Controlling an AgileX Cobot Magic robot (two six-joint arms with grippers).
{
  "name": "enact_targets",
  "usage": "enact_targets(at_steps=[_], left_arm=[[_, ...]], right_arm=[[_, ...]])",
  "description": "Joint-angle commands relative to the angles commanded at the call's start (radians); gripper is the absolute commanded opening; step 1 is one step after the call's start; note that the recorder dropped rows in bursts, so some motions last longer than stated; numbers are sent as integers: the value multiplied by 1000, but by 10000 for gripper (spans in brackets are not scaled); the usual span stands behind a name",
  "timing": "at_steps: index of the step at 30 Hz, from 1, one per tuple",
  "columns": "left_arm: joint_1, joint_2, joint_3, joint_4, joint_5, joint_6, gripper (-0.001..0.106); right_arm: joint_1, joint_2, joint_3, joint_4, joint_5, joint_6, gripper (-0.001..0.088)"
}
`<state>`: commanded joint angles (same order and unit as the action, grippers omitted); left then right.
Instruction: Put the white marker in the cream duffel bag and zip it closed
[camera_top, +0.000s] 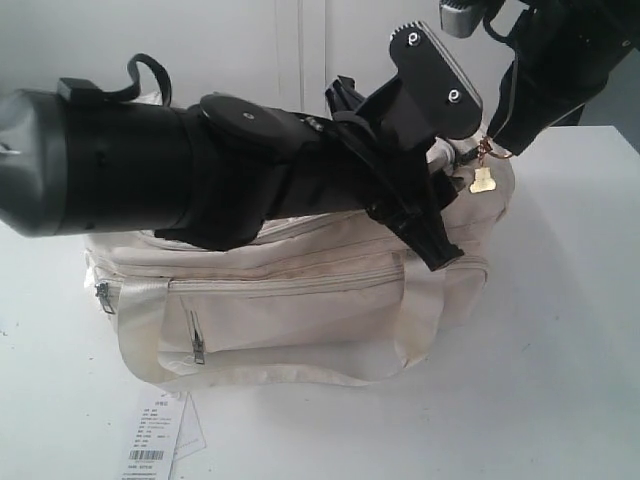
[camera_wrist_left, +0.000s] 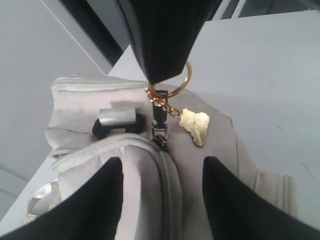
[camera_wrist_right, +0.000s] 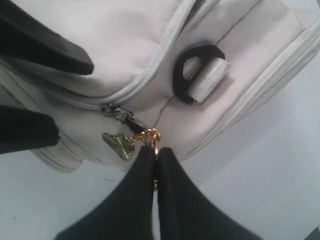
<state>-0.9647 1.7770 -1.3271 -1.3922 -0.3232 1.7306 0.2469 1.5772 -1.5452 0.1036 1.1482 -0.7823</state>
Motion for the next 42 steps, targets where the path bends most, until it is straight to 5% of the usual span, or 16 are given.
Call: enact_targets(at_steps=[6,12,42], left_arm=[[11,34,0,-16,-17,-5,453],[11,34,0,-16,-21,-5,2],[-24,3,0,-65,-16,-3,0]], right_arm=[[0,0,0,0,-5,0,0],[0,0,0,0,-11,0,0],[-9,51,0,-33,-248,-3,0]])
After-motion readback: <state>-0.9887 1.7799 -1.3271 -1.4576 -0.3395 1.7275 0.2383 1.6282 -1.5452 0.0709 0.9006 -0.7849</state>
